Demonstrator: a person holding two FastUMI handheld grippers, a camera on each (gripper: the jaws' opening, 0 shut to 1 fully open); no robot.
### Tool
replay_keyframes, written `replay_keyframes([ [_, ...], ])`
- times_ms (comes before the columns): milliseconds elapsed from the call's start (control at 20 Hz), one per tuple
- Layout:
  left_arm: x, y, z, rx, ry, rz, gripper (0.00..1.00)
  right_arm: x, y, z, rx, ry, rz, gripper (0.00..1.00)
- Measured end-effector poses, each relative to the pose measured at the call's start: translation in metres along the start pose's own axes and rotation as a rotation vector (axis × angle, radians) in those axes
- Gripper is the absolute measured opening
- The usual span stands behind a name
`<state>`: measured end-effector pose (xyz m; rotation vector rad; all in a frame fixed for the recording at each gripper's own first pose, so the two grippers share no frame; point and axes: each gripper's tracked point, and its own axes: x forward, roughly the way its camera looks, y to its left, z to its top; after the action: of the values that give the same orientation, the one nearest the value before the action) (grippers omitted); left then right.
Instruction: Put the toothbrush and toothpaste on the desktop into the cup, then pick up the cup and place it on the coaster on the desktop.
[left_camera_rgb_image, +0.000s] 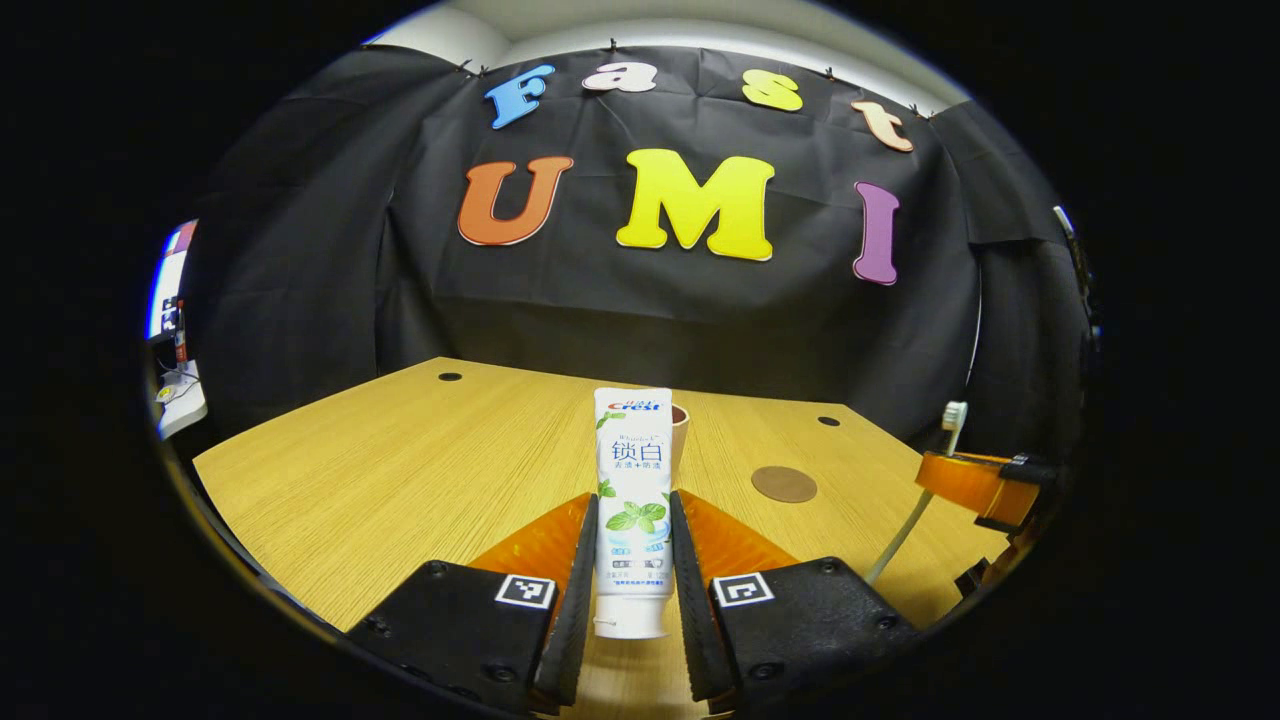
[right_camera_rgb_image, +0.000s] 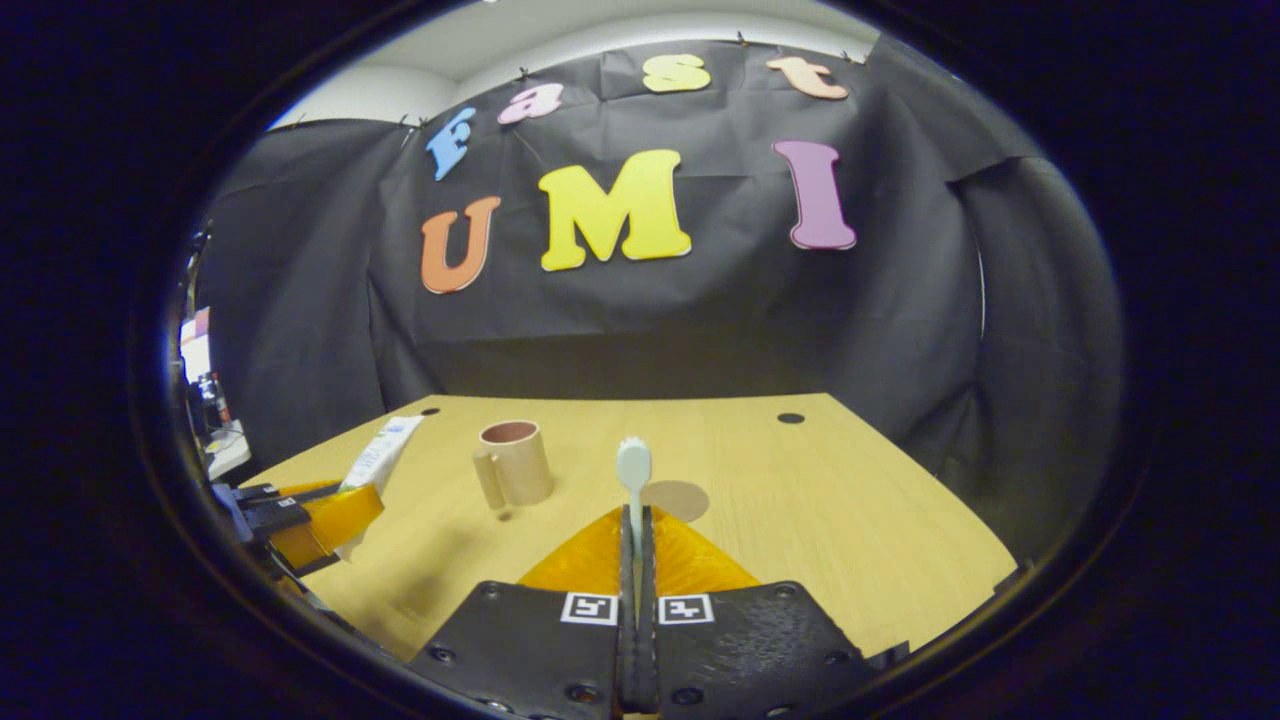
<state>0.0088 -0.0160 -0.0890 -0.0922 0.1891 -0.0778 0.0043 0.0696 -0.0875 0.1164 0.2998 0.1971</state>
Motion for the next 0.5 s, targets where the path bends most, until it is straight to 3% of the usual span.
replay_keyframes([
  [300, -0.005, 0.002, 0.030, -0.007, -0.064, 0.003, 0.43, -0.025, 0.004, 0.025, -0.028, -0.075, 0.003, 0.00],
  [500, 0.021, -0.009, 0.074, -0.009, -0.139, -0.035, 0.43, -0.028, 0.000, 0.031, -0.024, -0.086, 0.000, 0.00],
])
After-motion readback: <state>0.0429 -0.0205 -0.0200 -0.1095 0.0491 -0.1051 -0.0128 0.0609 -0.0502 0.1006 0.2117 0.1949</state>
